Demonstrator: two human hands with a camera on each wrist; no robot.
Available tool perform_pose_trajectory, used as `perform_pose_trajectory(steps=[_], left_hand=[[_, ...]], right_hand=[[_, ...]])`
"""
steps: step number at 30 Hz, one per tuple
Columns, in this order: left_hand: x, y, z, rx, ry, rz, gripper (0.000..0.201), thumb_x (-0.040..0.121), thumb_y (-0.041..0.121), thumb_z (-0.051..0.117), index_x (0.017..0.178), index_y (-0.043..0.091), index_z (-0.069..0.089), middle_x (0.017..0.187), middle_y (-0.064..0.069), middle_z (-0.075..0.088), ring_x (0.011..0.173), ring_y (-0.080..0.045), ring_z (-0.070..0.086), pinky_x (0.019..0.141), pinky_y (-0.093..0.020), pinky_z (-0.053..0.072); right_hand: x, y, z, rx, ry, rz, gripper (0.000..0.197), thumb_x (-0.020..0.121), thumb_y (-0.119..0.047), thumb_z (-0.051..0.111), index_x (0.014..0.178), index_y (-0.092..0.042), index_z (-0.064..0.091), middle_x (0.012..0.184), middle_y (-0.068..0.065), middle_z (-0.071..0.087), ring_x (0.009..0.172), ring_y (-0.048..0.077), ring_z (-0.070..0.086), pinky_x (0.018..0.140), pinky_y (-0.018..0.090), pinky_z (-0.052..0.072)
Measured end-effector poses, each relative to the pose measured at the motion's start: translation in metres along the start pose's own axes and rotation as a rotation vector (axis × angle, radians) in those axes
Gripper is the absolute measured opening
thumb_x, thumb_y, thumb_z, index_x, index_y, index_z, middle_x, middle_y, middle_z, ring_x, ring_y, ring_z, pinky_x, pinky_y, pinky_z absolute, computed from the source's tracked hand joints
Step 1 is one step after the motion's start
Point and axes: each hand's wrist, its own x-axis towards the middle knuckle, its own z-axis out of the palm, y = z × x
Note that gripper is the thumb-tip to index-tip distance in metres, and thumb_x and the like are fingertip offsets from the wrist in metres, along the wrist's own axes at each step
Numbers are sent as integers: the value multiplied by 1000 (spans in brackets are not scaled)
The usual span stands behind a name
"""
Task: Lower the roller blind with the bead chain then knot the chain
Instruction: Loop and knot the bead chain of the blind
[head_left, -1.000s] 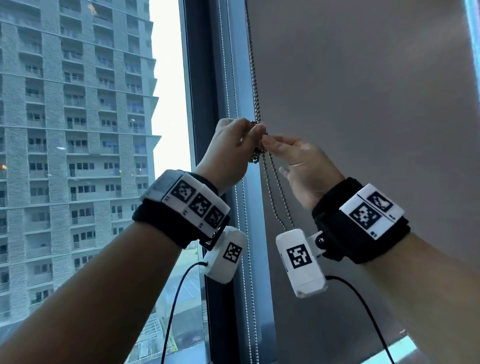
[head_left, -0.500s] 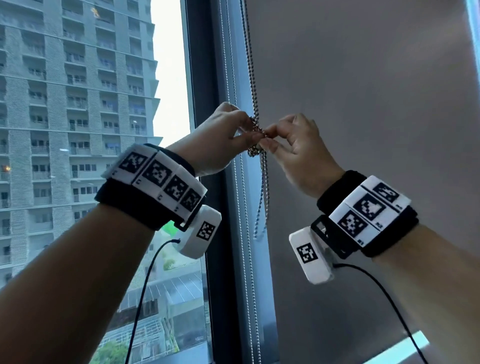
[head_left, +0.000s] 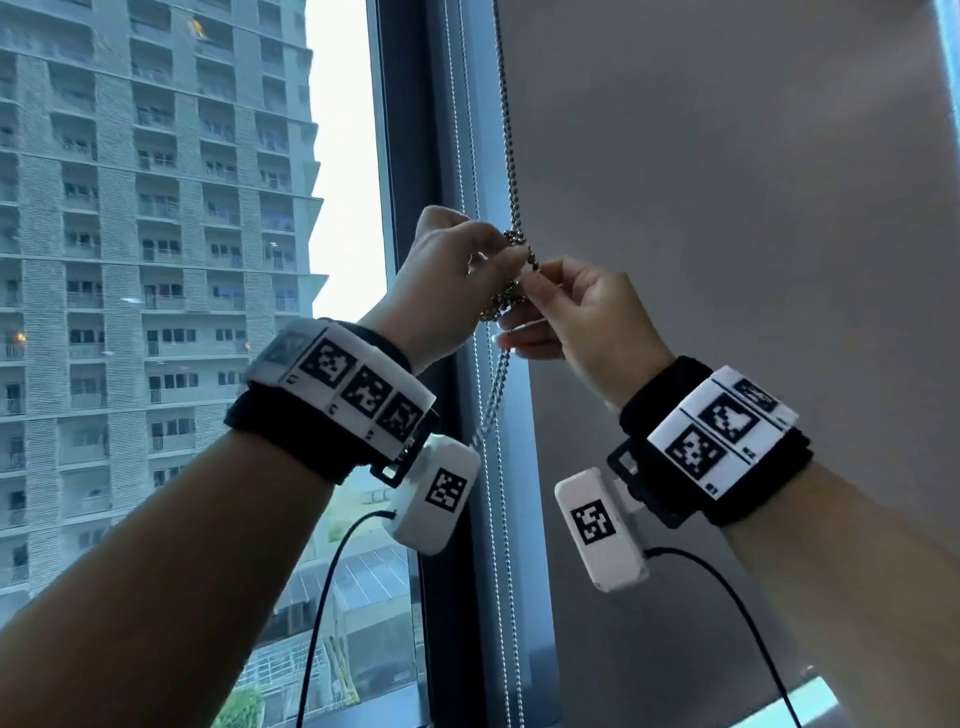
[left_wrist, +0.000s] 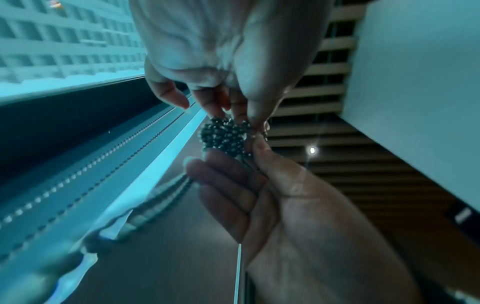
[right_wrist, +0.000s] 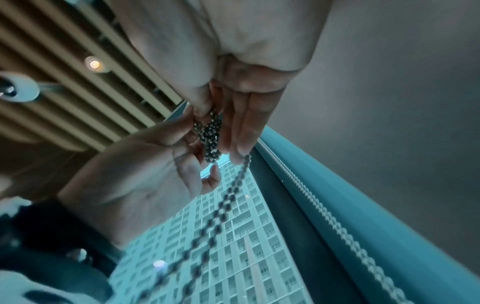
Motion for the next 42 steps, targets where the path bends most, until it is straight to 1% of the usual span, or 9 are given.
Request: perform_pose_trajectory(steps=[5,8,12,16,20,24,31,35,42], left_hand=[[-4,15,-8,-327,-127,-202,26,91,32,54,70,15,56,71,-5,60,64,-12,53,61,-23,40],[-3,17,-11,-321,-148,-264,27,93,32,51,69,19,53,89,-11,50,76,-17,42,60,-26,30],[-8,19,-9,-412,-145,-312,25,90,35,55,69,21,56,89,-12,51,80,-20,38,62,-29,29],[-17,16,4,-571,-118,-266,17,92,17,53,76,14,60,75,0,59,50,5,53,48,-6,40],[-14,18,16,-741,-60,-319,17,92,16,54,80,9,64,69,-1,62,53,-5,55,48,-15,42],[-10,14,13,-584,-63,-370,27,91,32,56,68,20,61,63,11,63,60,-5,47,61,-26,32],[-13,7,6,-338,65,-281,47,80,45,62,41,24,46,60,-5,31,58,-16,28,62,-32,26],[-23,-4,11,-609,77,-232,34,79,41,63,51,23,60,58,1,55,63,-16,43,74,-35,35],[-35,-14,10,-669,20,-147,24,87,31,54,66,21,60,63,8,52,58,-8,44,61,-20,39]], right_hand=[[6,-2,-2,-294,32,-241,6,88,-27,57,83,-23,59,79,8,71,70,21,68,72,44,56],[7,-2,-1,-294,15,-285,6,82,-23,60,81,-27,56,74,-1,64,69,19,62,73,44,55],[6,1,-1,-235,39,-262,18,82,-15,64,75,-28,53,66,-6,57,58,11,52,60,30,44],[5,8,1,-61,93,-126,17,86,-16,64,74,-21,53,78,3,62,71,25,64,67,39,56],[5,8,6,219,113,-59,21,88,-11,59,76,-16,43,72,5,56,61,15,59,61,32,54],[5,10,-2,132,145,-94,22,87,-8,60,77,-19,44,79,5,63,70,19,67,59,31,55],[8,9,-7,-42,187,-139,21,88,-4,57,78,-22,54,84,3,62,66,20,66,62,36,57],[8,4,-6,-121,132,-164,23,87,-5,58,78,-25,55,78,-6,60,62,14,64,59,32,57],[6,6,-2,-130,107,-187,26,87,0,56,78,-25,53,76,-6,59,58,13,60,51,14,46]])
